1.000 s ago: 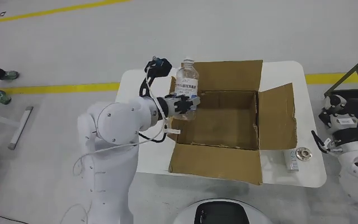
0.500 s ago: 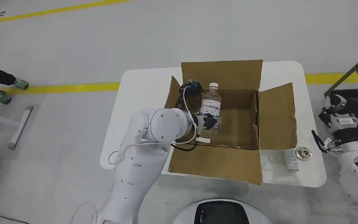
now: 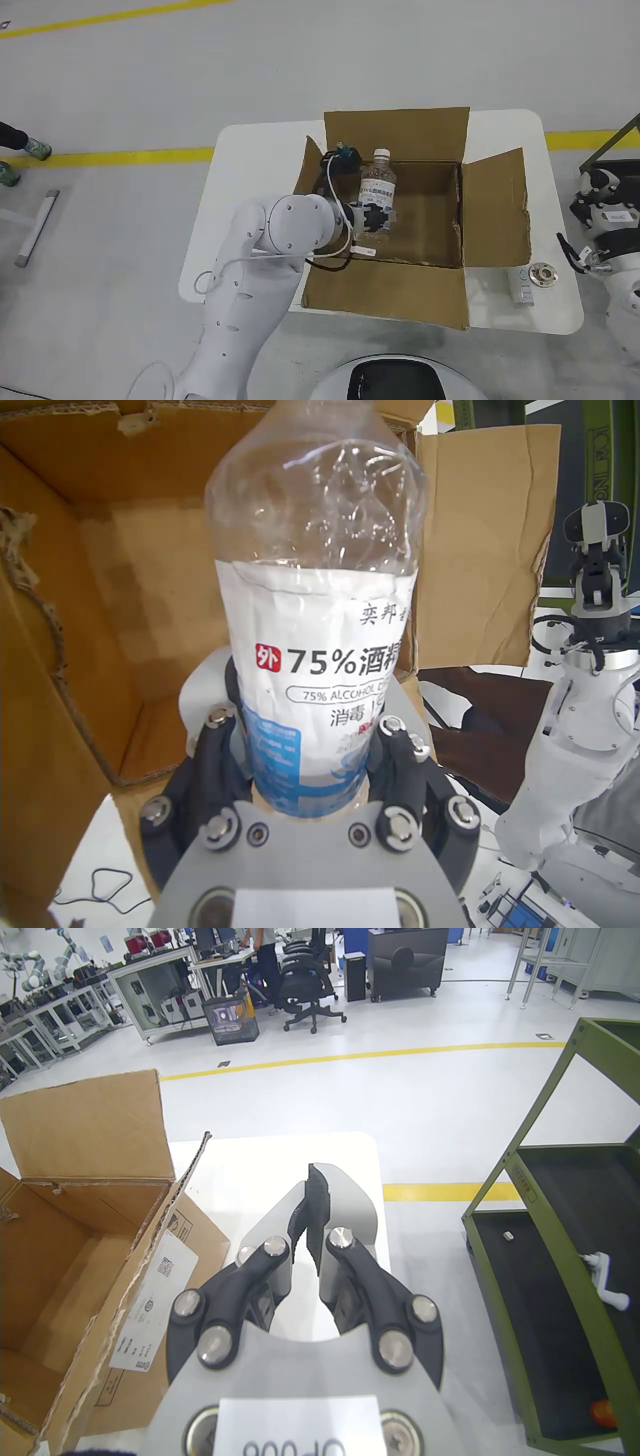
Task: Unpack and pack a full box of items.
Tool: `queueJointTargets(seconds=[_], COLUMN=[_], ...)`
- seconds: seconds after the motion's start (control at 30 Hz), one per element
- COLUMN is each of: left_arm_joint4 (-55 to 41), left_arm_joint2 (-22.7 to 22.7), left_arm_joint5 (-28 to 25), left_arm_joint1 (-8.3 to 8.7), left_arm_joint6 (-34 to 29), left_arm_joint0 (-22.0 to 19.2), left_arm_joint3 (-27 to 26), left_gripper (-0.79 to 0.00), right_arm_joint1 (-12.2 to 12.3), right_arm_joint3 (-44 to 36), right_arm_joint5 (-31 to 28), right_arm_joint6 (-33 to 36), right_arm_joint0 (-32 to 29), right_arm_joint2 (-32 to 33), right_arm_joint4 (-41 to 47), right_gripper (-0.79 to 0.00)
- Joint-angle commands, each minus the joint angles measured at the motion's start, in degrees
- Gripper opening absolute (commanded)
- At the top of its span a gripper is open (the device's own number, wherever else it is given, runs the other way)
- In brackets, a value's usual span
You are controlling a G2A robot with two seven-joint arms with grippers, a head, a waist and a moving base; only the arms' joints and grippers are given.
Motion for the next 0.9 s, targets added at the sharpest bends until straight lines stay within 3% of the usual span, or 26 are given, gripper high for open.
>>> queueJointTargets(seconds=[0.0, 0.4, 0.53, 0.87], left_arm_joint4=[-0.53, -5.36, -4.93, -3.97], left_arm_joint2=[1.08, 10.88, 13.59, 19.4], left_arm_joint5=[0.16, 4.72, 4.82, 6.39], left_arm_joint1=[-0.16, -3.33, -4.07, -6.19], left_arm_joint6=[1.02, 2.56, 2.66, 4.22], left_arm_joint0=[-0.12, -11.35, -13.82, -17.7], left_arm_joint3=[0.72, 16.96, 23.9, 34.76], left_gripper=[-0.785, -0.785, -0.785, -0.785], right_arm_joint1=[0.01, 0.11, 0.16, 0.31], right_arm_joint3=[0.34, 0.33, 0.34, 0.02], right_arm_joint5=[-0.17, 0.91, 0.97, 0.88], right_arm_joint6=[-0.57, -1.12, -1.12, -1.0], right_arm_joint0=[-0.12, -0.73, -0.84, -0.43], right_arm_joint2=[-0.23, 0.31, 0.57, 0.24], right_arm_joint4=[-0.03, -0.24, -0.17, -0.49], right_gripper=[-0.785, -0.785, -0.785, -0.785])
